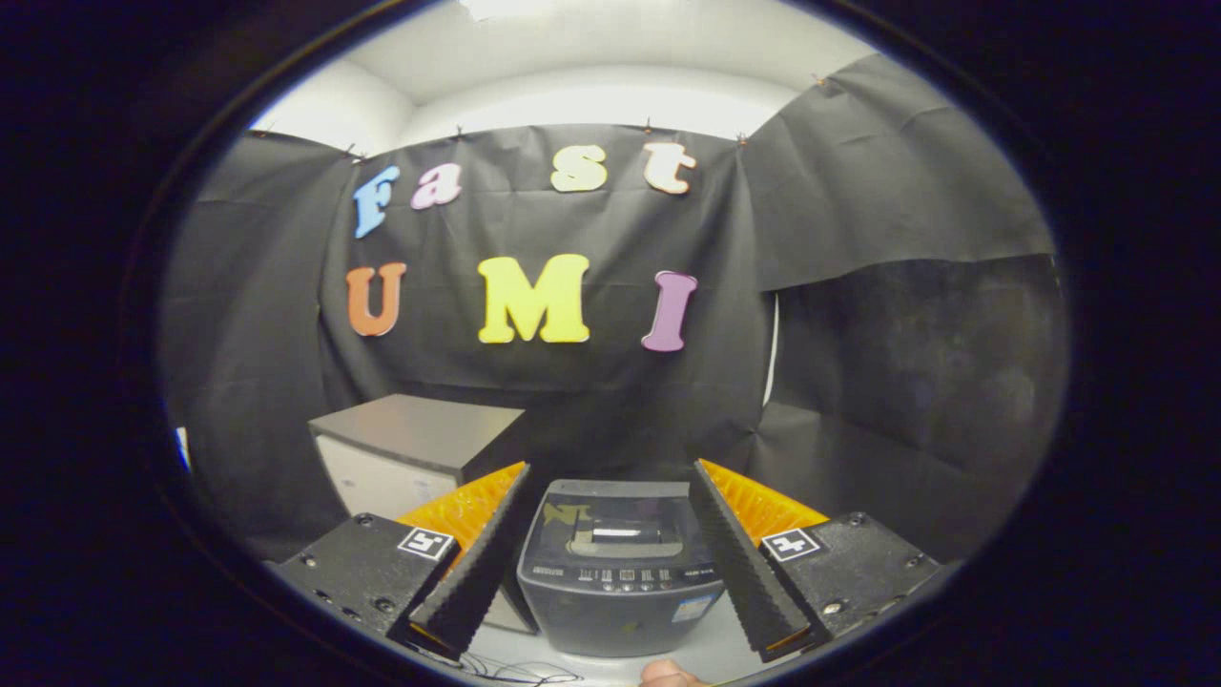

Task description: Put the clothes into the washing machine and then close the washing machine lid.

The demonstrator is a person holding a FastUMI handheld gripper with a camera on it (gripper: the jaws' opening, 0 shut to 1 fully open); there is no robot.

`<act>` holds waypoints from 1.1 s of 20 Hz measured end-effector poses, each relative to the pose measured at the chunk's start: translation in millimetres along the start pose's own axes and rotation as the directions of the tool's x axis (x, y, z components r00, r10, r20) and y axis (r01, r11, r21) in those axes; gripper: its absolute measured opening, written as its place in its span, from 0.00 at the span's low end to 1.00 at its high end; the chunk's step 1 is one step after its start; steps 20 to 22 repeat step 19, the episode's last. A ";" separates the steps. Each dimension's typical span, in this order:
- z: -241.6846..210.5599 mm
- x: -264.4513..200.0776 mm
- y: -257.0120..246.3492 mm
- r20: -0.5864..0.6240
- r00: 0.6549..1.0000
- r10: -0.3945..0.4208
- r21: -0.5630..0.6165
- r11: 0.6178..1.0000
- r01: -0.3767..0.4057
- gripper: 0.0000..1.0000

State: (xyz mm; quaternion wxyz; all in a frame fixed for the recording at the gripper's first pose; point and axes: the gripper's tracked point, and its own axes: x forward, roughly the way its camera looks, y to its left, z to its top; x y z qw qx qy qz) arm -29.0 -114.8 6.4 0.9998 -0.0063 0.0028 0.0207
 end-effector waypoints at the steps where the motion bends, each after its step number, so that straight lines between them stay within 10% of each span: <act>1: -5.2 -18.8 0.6 -0.005 1.000 0.029 -0.006 1.000 -0.029 1.00; 13: -26.7 -163.1 -9.5 0.052 0.980 0.191 0.021 0.981 -0.193 1.00; 22: -22.5 -179.4 -20.0 0.071 0.988 0.135 0.039 0.990 -0.138 1.00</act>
